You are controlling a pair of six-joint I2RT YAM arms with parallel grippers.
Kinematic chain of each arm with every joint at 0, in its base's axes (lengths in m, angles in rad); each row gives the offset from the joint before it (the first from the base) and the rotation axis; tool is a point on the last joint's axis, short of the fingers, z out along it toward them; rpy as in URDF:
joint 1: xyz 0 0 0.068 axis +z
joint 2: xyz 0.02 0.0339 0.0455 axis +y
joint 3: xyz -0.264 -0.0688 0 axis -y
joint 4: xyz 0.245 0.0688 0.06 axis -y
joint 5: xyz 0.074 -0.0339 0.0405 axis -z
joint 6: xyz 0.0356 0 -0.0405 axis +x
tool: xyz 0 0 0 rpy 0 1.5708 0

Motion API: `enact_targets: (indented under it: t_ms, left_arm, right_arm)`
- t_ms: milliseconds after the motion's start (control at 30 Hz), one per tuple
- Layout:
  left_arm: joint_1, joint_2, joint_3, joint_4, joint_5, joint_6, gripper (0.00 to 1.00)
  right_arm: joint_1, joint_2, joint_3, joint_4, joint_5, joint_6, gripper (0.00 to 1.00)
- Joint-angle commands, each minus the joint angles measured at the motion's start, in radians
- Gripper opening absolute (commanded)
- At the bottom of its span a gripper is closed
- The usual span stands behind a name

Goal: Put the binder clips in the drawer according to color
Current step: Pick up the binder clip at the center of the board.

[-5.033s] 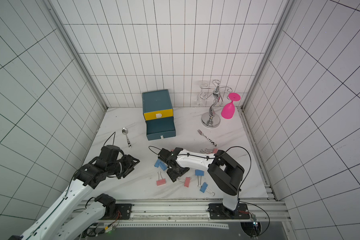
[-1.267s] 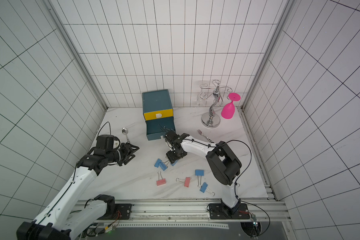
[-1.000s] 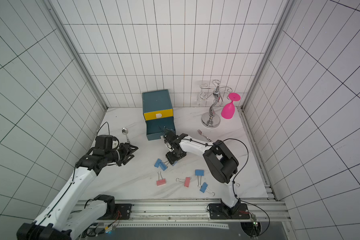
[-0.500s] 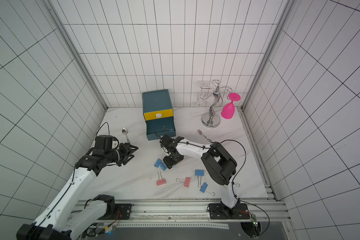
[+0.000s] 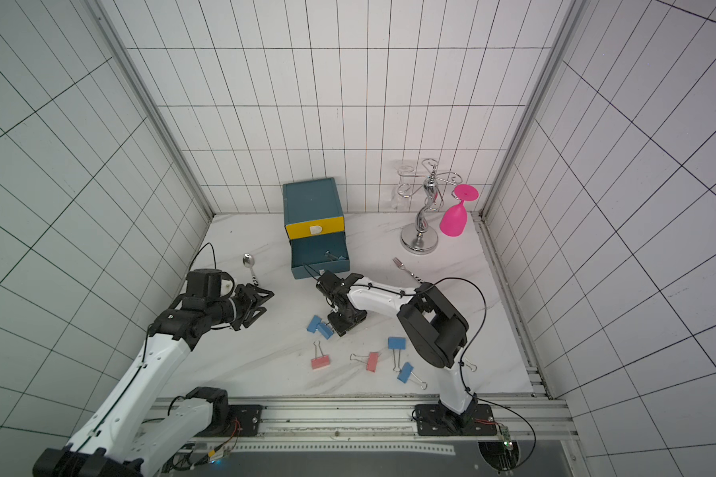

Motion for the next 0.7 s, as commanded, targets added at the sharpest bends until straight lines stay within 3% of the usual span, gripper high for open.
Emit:
enact_targets:
  t_ms: [0, 400, 667]
  left_arm:
    - [0.009, -0.005, -0.009, 0.03, 0.017, 0.018, 0.57]
    - [0.012, 0.065, 0.009, 0.102, 0.049, 0.018, 0.57]
    - [0.012, 0.105, 0.067, 0.117, 0.063, 0.023, 0.57]
  right_arm:
    - [0.01, -0.078, -0.044, -0.033, 0.018, 0.026, 0.47]
    - [0.01, -0.328, -0.193, -0.104, 0.066, 0.094, 0.44]
    - [-0.015, -0.37, -0.011, -0.168, 0.112, 0.069, 0.44]
